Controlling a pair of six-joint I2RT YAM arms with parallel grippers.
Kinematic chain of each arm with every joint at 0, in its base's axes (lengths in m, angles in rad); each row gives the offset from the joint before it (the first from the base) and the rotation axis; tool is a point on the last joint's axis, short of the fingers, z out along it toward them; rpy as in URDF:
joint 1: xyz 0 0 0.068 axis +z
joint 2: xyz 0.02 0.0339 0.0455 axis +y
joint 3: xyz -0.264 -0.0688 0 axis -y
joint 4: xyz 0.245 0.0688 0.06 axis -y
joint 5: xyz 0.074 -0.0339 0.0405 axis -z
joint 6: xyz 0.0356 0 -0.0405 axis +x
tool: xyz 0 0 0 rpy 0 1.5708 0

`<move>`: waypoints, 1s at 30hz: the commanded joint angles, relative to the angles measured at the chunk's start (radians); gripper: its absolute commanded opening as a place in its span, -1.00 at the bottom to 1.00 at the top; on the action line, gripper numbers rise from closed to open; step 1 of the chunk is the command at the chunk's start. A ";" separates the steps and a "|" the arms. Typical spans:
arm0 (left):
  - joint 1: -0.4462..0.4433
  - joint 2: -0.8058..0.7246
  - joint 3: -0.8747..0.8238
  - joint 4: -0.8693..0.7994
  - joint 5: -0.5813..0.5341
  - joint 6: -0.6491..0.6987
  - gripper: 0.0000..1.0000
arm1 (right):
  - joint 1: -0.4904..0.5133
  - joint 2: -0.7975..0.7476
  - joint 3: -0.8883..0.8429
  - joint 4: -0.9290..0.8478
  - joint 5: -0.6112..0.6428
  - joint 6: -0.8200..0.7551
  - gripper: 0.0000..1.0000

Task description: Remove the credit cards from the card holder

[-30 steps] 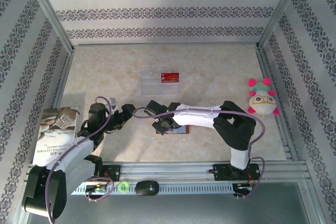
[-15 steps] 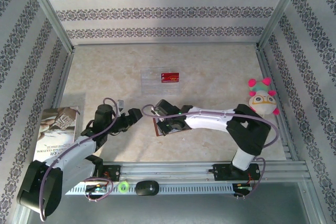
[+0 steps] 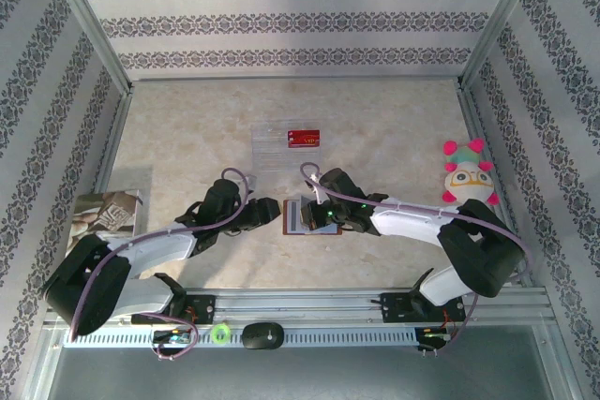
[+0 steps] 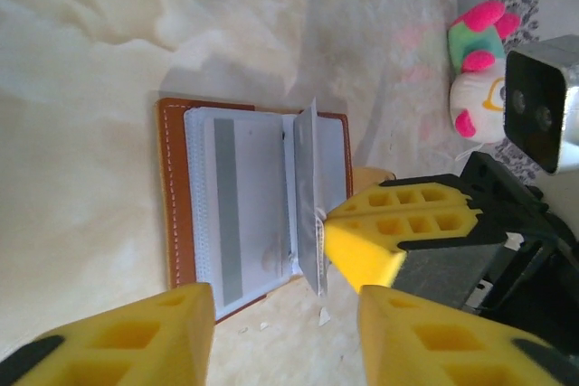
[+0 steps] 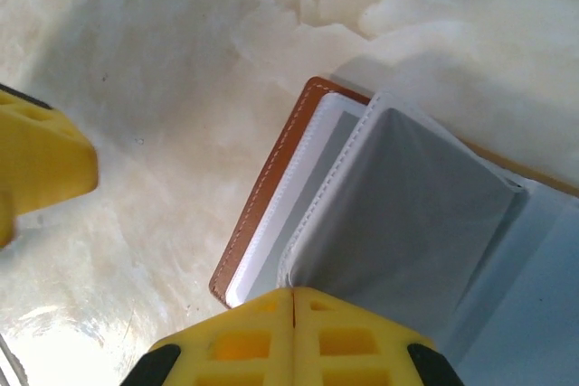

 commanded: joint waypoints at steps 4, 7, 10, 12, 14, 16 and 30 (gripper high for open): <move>-0.066 0.135 0.100 -0.006 -0.077 0.037 -0.31 | -0.002 -0.075 -0.058 0.077 -0.040 0.060 -1.00; -0.069 0.196 0.130 -0.050 -0.099 0.039 -0.36 | -0.002 -0.093 -0.070 0.084 -0.035 0.064 -1.00; -0.073 0.245 0.159 -0.074 -0.102 0.047 -0.36 | -0.003 -0.099 -0.075 0.084 -0.040 0.061 -1.00; -0.080 0.278 0.183 -0.086 -0.092 0.060 -0.36 | -0.004 -0.095 -0.072 0.084 -0.045 0.058 -1.00; -0.089 0.313 0.214 -0.121 -0.086 0.074 -0.36 | -0.004 -0.092 -0.071 0.086 -0.046 0.059 -1.00; -0.102 0.336 0.236 -0.151 -0.086 0.085 -0.40 | -0.004 -0.092 -0.073 0.088 -0.046 0.060 -1.00; -0.142 0.460 0.351 -0.499 -0.121 0.191 -0.68 | -0.004 -0.148 -0.110 0.076 0.001 0.075 -1.00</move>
